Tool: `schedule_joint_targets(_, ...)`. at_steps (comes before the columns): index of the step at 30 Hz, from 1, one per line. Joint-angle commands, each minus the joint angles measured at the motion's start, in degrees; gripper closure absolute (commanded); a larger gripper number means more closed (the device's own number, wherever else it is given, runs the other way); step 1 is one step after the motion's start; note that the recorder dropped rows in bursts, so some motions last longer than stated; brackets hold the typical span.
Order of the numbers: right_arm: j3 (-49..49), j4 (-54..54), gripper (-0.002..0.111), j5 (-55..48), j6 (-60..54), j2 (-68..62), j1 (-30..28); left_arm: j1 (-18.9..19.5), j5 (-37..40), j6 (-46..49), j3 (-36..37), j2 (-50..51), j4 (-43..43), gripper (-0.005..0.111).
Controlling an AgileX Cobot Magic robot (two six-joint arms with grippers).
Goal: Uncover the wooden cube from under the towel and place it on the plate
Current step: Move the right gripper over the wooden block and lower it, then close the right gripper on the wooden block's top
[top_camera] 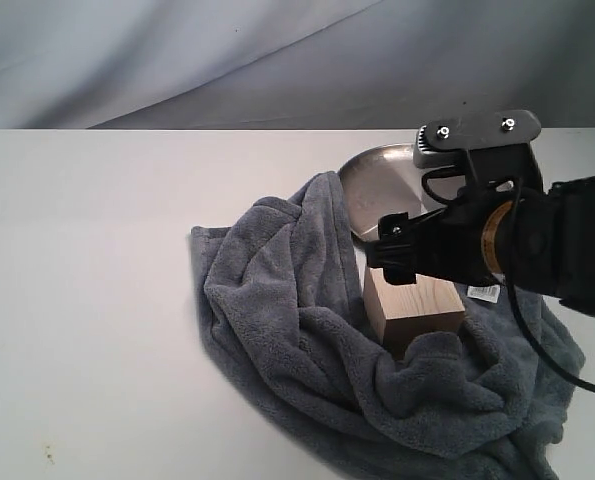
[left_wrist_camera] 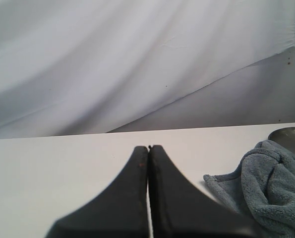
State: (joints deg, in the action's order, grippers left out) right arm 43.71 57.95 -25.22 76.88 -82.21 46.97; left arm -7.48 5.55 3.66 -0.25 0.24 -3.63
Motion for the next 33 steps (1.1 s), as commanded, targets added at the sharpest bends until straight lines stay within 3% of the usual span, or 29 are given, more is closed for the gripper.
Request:
schedule_joint_targets(1, 0.37, -5.43, 0.024, 2.51, -6.45, -0.24, -2.57, 0.12, -0.62, -0.13, 0.25, -0.24, -0.14, 0.107)
schedule_joint_targets(7, 3.15, -17.28, 0.024, 2.36, -23.3, -2.05, -3.84, 0.12, -0.62, -0.13, 0.25, -0.24, -0.14, 0.107)
schedule_joint_targets(13, 8.19, -19.97, 0.024, -3.89, -25.91, -5.43, -3.84, 0.12, -0.62, -0.13, 0.25, -0.24, -0.14, 0.107)
schedule_joint_targets(20, 8.75, -25.67, 0.024, -3.92, -30.79, -6.17, -3.84, 0.12, -0.62, -0.13, 0.25, -0.24, -0.14, 0.107)
schedule_joint_targets(33, 8.75, -55.11, 0.024, 0.62, -61.74, -6.17, -9.35, 0.12, -0.62, -0.13, 0.25, -0.24, -0.14, 0.107)
